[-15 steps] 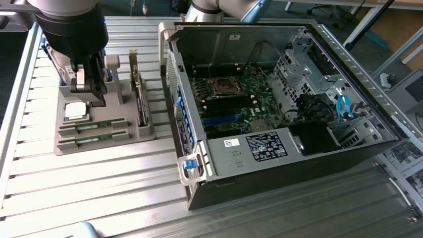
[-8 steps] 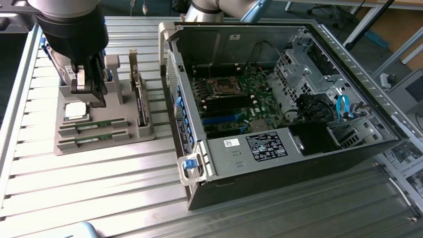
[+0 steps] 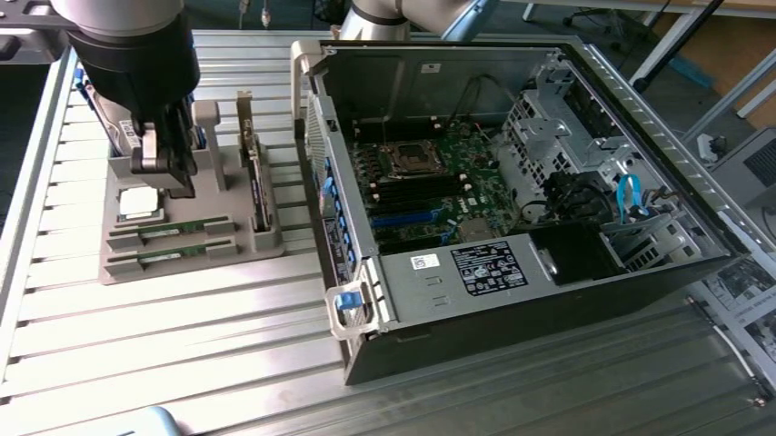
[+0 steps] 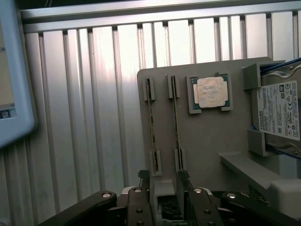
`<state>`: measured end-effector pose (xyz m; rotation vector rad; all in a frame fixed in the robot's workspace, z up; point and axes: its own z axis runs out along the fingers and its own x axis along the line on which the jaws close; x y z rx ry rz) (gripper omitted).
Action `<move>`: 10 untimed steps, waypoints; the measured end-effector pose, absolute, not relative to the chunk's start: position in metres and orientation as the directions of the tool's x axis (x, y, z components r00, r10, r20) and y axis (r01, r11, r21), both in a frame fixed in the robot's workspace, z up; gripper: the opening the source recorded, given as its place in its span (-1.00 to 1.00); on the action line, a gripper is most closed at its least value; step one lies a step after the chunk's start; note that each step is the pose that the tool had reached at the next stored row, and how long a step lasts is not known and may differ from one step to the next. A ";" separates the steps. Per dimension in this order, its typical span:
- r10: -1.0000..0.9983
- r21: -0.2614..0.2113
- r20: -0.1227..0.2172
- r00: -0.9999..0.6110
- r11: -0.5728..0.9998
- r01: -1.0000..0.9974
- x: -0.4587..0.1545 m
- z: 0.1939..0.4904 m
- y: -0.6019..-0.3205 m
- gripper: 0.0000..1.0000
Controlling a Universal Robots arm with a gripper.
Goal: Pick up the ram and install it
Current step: 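Pick up the ram and move it above insertion slot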
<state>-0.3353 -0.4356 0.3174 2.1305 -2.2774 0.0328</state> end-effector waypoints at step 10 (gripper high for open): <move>-0.997 0.000 0.031 -0.066 0.066 -0.998 -0.335 0.314 -0.436 -0.28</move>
